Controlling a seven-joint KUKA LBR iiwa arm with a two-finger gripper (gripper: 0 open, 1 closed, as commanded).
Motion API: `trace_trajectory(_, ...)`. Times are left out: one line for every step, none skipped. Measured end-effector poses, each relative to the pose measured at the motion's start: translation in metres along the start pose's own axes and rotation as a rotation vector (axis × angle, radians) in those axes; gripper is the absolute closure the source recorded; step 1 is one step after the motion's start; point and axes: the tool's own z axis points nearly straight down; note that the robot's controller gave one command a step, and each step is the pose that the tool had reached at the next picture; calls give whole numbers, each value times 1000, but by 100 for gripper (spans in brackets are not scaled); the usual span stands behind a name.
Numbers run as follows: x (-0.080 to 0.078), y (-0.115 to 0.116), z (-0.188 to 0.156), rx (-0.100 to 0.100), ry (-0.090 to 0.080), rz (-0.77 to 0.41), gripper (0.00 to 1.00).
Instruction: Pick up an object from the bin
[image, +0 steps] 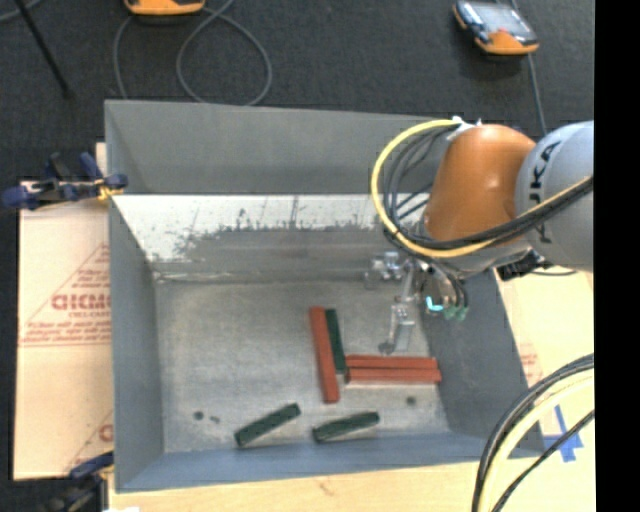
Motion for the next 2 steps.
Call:
trace_trajectory(50, -31, 96, -1, 5, 125, 0)
trace_trajectory(57, -34, 63, -1, -4, 253, 0)
